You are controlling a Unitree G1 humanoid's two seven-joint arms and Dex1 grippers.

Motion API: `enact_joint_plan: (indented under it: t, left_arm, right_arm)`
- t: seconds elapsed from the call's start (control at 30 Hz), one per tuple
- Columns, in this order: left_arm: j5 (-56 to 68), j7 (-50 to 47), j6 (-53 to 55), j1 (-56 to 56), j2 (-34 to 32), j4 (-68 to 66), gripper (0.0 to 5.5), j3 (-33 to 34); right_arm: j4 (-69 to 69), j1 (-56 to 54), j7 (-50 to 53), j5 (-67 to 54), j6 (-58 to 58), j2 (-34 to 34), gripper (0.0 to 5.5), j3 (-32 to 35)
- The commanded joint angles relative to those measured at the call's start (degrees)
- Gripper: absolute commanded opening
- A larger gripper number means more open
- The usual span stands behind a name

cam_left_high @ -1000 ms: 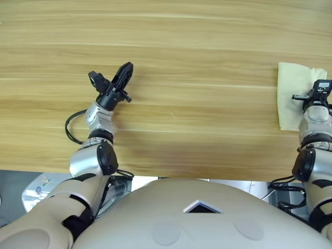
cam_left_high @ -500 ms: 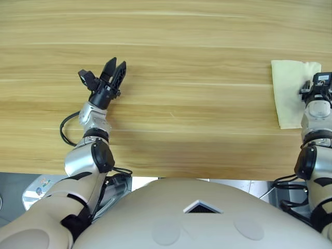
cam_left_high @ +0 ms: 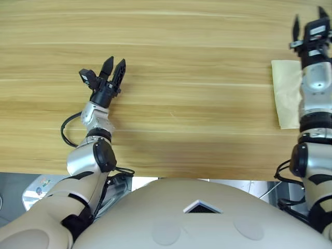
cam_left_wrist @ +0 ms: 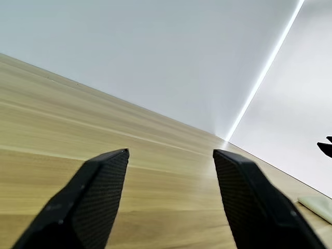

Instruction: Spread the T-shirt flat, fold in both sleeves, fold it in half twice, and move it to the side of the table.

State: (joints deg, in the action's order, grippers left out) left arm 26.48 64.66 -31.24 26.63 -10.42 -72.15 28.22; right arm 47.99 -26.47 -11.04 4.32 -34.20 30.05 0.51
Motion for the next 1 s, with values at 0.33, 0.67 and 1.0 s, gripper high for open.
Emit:
enact_joint_plan:
  t: [0.33, 0.67, 1.0]
  left_arm:
    - [-1.7, -11.9, 1.6, 1.4, -0.2, -3.0, 1.64, 1.4]
    - [-3.4, -16.6, 3.5, 2.1, -0.6, -3.7, 0.2, 1.9]
    - [-14.3, -40.9, 7.0, 3.3, -2.9, -5.4, 0.04, -4.0]
  right_arm:
    - [14.9, -4.9, -64.4, -44.0, 19.0, -22.2, 0.62, 13.7]
    - [26.7, -8.0, -56.6, -35.8, 19.8, -24.2, 0.0, 18.4]
    - [29.4, -9.1, -16.0, -18.0, 15.2, -23.8, 0.0, 13.8]
